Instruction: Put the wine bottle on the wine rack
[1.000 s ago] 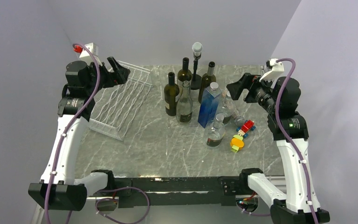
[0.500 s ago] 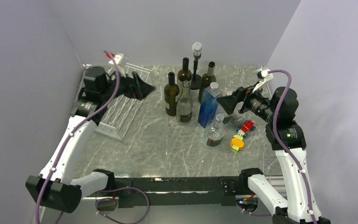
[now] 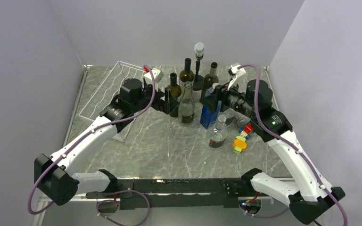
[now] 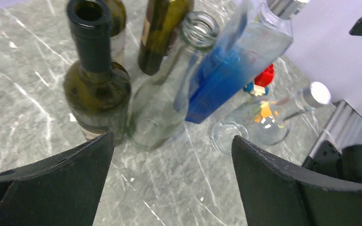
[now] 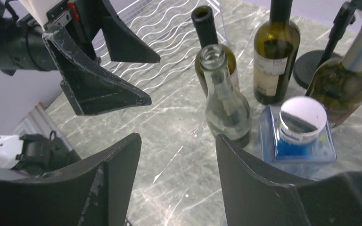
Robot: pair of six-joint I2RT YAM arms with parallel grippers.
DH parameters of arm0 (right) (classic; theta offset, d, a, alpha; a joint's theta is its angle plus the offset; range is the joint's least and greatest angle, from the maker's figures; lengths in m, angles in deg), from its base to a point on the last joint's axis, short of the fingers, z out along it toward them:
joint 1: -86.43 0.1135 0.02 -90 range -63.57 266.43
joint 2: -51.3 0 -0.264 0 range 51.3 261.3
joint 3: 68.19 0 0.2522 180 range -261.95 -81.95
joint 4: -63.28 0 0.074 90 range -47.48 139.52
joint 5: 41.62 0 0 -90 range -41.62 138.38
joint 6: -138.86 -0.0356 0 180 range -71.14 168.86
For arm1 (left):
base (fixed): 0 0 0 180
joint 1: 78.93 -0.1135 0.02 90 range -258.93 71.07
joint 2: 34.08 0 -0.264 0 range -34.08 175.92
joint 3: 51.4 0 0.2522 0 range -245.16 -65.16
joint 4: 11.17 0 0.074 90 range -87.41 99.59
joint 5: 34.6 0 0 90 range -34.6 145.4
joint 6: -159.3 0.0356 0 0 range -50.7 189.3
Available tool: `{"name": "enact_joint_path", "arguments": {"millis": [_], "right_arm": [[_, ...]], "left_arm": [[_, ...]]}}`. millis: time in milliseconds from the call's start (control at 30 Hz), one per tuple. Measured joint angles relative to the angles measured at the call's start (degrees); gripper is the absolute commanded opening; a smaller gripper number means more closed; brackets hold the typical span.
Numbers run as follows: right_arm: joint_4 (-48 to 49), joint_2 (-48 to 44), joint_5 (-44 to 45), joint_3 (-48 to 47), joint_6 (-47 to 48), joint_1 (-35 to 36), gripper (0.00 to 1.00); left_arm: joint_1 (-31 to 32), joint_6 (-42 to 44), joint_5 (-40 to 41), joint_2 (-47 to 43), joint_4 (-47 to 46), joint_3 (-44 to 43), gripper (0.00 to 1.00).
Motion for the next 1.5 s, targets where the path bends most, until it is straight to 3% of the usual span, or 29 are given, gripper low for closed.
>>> {"name": "enact_joint_path", "arguments": {"millis": [267, 533, 867, 1100, 1333, 1500], "right_arm": [[3.78, 9.9, 16.7, -5.38, 2.75, 11.67, 0.76], [4.5, 22.64, 30.49, -10.03, 3.3, 16.37, 0.71], [8.85, 29.73, 37.92, -9.77, 3.37, 16.92, 0.61], [13.81, 29.94, 40.24, -7.89, 3.85, 17.44, 0.44], [14.71, 29.99, 41.03, -7.17, 4.13, 17.51, 0.0], [14.23, 29.99, 40.76, -7.39, 4.17, 17.55, 0.0]], "left_arm": [[0.26, 0.15, 9.22, -3.34, -1.79, 2.01, 0.99], [0.26, -0.52, 15.8, -12.81, -1.14, 4.15, 0.99], [0.26, -1.18, 18.27, -16.26, -0.31, 4.2, 0.99], [0.26, -2.16, 18.38, -15.63, 0.76, 4.2, 0.99], [0.26, -2.47, 18.16, -15.28, 1.42, 4.2, 0.99], [0.26, -2.38, 16.63, -15.17, 1.42, 4.46, 0.99]]}}
